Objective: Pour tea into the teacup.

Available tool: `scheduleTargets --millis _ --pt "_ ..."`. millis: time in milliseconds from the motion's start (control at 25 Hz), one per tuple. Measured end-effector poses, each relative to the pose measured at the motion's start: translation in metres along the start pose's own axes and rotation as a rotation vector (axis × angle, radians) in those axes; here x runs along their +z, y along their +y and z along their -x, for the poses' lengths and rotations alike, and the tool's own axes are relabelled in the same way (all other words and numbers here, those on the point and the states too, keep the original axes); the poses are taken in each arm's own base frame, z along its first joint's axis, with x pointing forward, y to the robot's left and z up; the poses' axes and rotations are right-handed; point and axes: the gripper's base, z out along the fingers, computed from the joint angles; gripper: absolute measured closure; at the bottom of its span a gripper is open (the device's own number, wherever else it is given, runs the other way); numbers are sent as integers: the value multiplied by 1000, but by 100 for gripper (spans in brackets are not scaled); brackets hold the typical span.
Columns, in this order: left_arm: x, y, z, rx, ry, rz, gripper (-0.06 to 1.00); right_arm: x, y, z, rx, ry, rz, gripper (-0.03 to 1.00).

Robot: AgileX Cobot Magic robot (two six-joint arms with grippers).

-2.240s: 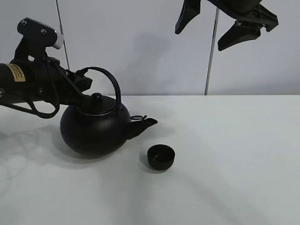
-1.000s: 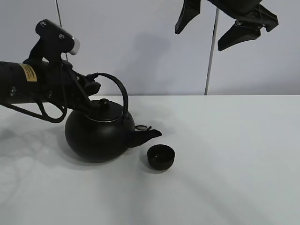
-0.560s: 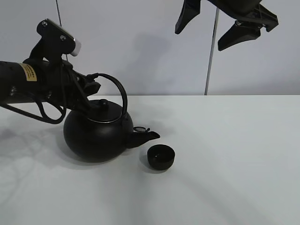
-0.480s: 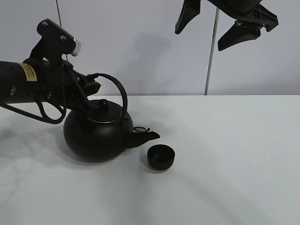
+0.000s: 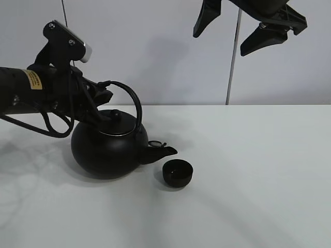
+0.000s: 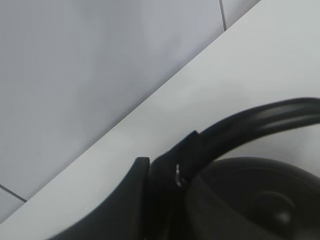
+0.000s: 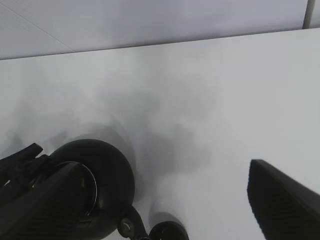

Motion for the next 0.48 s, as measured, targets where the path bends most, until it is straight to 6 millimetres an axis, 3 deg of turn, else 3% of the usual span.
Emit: scheduleTargets --millis 480 --pt "3 -1 6 42 -6 -5 84 0 0 0 0 0 0 36"
